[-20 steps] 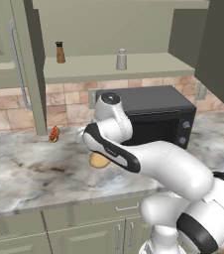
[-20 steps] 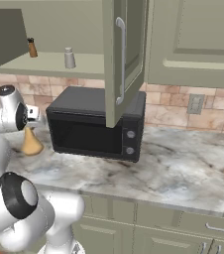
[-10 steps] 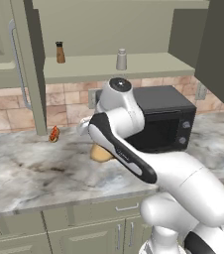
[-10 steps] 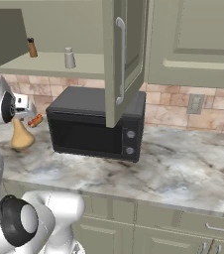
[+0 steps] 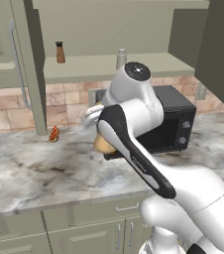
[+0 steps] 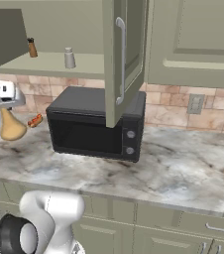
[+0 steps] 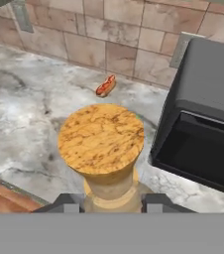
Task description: Pick the shaker and oil and vinegar bottle from the counter and place them in the cabinet.
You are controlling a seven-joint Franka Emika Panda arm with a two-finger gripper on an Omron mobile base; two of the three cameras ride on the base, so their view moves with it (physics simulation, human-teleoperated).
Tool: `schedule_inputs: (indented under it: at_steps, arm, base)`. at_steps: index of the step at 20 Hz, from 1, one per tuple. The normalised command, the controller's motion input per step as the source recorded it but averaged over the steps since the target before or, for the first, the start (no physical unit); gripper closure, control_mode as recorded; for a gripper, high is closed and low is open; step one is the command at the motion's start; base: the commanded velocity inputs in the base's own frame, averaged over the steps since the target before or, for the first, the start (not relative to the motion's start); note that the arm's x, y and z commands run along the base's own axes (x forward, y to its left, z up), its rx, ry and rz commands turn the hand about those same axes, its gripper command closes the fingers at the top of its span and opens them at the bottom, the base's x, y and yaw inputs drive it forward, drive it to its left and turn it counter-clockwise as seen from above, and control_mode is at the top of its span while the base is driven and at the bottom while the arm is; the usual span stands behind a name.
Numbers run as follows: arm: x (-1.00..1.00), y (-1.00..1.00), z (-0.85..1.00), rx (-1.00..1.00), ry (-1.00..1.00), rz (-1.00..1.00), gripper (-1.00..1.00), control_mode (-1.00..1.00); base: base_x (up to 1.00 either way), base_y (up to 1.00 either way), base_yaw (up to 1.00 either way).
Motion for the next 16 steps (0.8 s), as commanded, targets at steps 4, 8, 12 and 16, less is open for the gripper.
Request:
schedule_inputs:
  at_steps: [4, 8, 12, 16]
  arm:
    - [-0.37, -0.24, 0.65, 0.00, -0.17, 0.01, 1.00, -1.00]
    - [-0.26, -0.27, 0.63, 0.00, -0.16, 0.01, 1.00, -1.00]
    - [-0.10, -0.17, 0.55, 0.00, -0.15, 0.01, 1.00, -1.00]
    - [0.00, -0.01, 0.40, 0.00, -0.14, 0.04, 1.00, -1.00]
  base:
    - [0.00, 0.00, 0.00]
    - [0.00, 0.00, 0.00]
    - [0.00, 0.00, 0.00]
    - [0.00, 0.00, 0.00]
